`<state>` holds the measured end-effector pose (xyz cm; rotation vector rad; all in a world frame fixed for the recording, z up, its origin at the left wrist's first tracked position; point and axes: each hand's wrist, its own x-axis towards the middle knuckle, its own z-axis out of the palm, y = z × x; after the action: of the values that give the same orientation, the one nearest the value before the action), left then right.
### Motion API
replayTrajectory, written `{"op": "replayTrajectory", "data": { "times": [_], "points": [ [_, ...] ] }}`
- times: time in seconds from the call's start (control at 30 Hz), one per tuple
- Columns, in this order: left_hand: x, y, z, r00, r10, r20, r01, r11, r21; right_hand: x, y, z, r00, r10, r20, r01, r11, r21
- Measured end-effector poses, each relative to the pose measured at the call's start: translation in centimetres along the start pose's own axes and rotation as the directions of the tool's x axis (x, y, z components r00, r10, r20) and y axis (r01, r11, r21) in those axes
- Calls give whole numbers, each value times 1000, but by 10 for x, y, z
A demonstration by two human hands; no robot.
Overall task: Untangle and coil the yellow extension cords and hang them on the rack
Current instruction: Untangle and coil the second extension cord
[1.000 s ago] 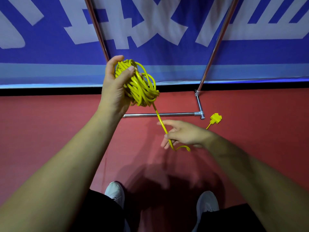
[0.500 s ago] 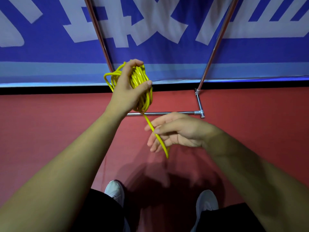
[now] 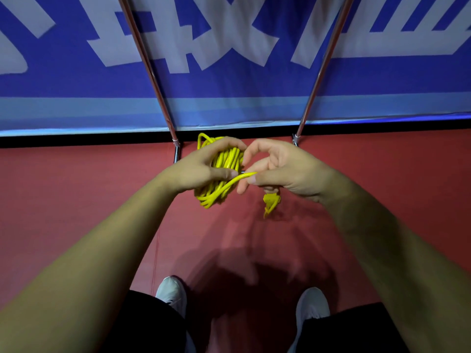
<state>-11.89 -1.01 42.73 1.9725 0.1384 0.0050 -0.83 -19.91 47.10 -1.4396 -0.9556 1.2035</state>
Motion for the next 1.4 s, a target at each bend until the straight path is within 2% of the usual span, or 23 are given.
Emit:
{"op": "replayTrajectory", "data": {
  "times": [0.13,0.27,0.37,0.53,0.7,0.83,0.93,1.1,1.2,1.27,1.33,1.4],
  "points": [
    [-3,6,4,983,-87,161,113,981,-159,-3,-1,-17,994,37,-105,-56,981,-185],
    [-5,6,19,956,-137,259,182,970,-160,-5,-2,-15,989,17,-150,-54,967,-247],
    [-4,9,25,941,-181,286,279,893,-353,-1,-1,-14,974,-36,-224,-34,953,-300],
    [-3,10,26,941,-112,321,166,975,-149,1,7,-25,937,-120,-328,-60,871,-488],
    [-4,17,13,946,-74,316,193,912,-363,-2,2,-38,970,-68,-234,-77,827,-557],
    [-7,16,4,940,-95,329,233,881,-412,-6,8,-56,960,-71,-271,-126,756,-643],
    [-9,12,4,926,-97,365,267,852,-451,-4,26,-66,950,-50,-309,-170,746,-643],
    [-4,11,4,927,8,375,238,760,-605,-1,45,-75,927,-74,-368,-131,854,-503],
    [-1,15,3,954,81,289,161,675,-720,3,56,-74,940,-35,-341,-130,884,-448],
    [0,19,2,964,140,227,99,603,-792,10,74,-74,950,-17,-312,-143,865,-481],
    [2,20,0,976,145,163,60,541,-839,12,88,-71,946,15,-324,-184,849,-496],
    [3,19,-3,988,120,93,16,527,-849,13,99,-69,941,48,-336,-192,891,-411]
  ]
}}
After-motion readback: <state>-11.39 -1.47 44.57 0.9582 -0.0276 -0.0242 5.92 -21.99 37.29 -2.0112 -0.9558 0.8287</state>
